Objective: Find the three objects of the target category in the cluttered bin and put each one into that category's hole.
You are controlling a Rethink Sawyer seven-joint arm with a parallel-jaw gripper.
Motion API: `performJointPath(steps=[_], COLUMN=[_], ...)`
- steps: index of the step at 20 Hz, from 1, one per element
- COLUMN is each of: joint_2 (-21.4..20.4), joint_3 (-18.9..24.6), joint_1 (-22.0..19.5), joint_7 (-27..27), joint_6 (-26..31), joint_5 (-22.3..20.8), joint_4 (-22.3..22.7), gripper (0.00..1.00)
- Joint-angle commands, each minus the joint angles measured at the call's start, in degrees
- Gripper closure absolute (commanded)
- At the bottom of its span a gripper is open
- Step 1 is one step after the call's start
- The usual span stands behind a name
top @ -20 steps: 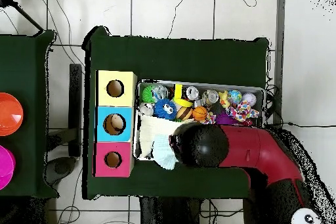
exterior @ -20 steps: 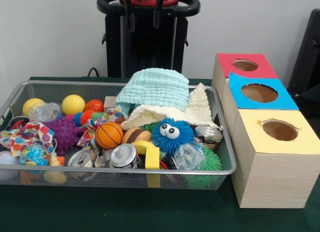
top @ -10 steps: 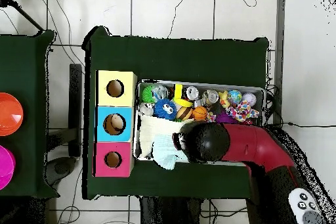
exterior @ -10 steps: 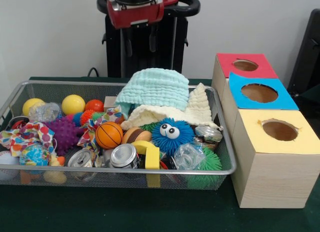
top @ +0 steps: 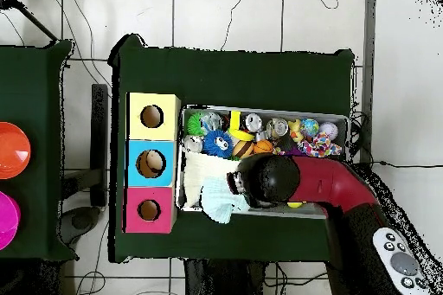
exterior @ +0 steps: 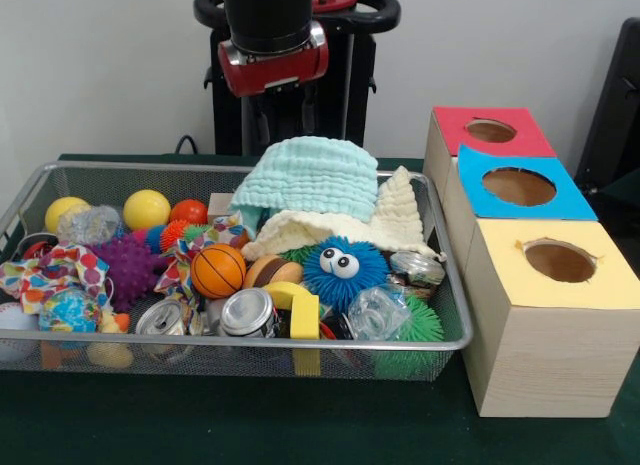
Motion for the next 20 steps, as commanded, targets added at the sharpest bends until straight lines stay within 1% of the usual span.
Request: performJointPath(steps=[1, 5, 12, 16, 20], joint_2=[3.72, 4.18, 5.4, 4.2, 2.86], joint_3=[-0.04, 0.17, 0.87, 0.86, 1.4], joint_1=[-1.14, -1.45, -1.56, -1.53, -1.7], joint_7=[-0.88, -2.8, -4.75, -4.65, -5.75], joint_6=[2.03, 4.73, 5.79, 4.79, 3.83], joint_5=[-3.33, -3.48, -3.67, -3.88, -4.51], joint_4=[-7.55, -9.93, -12.52, -12.41, -13.18], gripper=[0.0, 0.0, 0.0, 0.0, 0.0])
